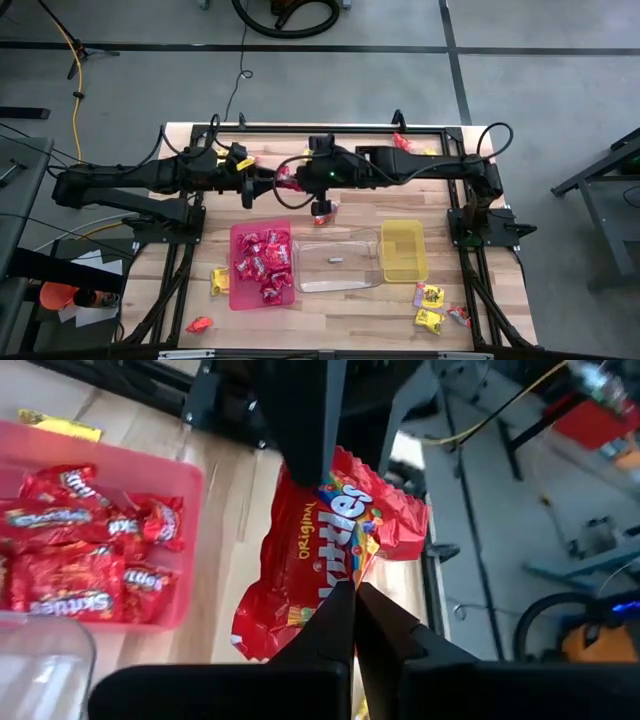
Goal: Sort candy
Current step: Put the red candy into the red bin
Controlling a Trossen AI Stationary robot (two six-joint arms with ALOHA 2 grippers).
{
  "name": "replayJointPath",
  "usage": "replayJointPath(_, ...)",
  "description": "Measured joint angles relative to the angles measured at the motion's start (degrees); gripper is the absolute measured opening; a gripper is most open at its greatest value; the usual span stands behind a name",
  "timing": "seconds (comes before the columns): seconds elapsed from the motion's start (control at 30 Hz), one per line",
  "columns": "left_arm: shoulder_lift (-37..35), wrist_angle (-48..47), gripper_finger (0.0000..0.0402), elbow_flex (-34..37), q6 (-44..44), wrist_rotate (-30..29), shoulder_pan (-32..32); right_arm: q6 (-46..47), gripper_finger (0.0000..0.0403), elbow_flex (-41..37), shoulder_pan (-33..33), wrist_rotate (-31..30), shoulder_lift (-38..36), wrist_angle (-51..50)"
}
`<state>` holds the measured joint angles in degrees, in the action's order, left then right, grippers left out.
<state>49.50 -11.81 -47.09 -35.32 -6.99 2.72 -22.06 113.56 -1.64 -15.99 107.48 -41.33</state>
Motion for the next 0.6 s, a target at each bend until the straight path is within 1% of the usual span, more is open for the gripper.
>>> replayJointPath(0.13, 0.49, 0.19, 0.0182, 0.0, -2.14, 2.11, -0.01, -2.42, 0.0, 0.0, -0.44, -0.51, 0.0, 2.5)
replayJointPath(0.3, 1.36, 1.24, 0.0181, 0.0, -2.15, 1.86, 0.0, -3.45, 0.0, 0.0, -0.25, -0.25, 0.0, 3.13)
replayJointPath(0.4, 1.44, 1.8, 0.0169, 0.0, -2.09, 1.77, 0.0, -3.48, 0.0, 0.0, -0.22, -0.11, 0.0, 3.23)
replayJointPath(0.5, 1.46, 1.68, 0.0132, 0.0, -1.53, 1.47, 0.06, -3.48, 0.0, 0.0, -0.27, -0.09, 0.0, 3.26)
replayJointPath(0.6, 1.46, 1.38, 0.0065, 0.0, -0.04, 1.78, 0.38, -3.48, 0.0, 0.0, -0.29, 0.04, 0.0, 3.24)
